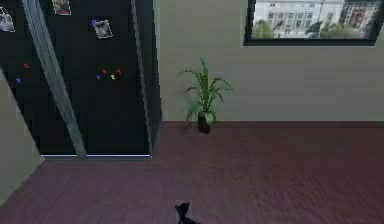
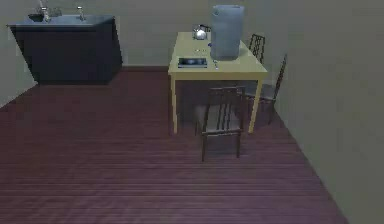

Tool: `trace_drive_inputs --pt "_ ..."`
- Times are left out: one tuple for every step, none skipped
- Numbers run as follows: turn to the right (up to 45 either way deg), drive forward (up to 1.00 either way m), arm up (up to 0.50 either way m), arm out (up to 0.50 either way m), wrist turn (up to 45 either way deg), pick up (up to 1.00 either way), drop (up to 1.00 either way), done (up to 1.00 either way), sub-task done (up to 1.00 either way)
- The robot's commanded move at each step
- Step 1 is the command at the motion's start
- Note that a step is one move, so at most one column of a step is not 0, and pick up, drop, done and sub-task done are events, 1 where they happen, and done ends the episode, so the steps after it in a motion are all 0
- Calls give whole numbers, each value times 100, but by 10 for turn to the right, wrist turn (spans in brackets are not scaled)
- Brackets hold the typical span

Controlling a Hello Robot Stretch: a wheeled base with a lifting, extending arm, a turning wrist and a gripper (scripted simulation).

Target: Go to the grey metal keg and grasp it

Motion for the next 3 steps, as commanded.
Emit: trace_drive_inputs --pt "-450 0 0 0 0 0 0 0 0" --pt "-450 0 0 0 0 0 0 0 0" --pt "-450 0 0 0 0 0 0 0 0"
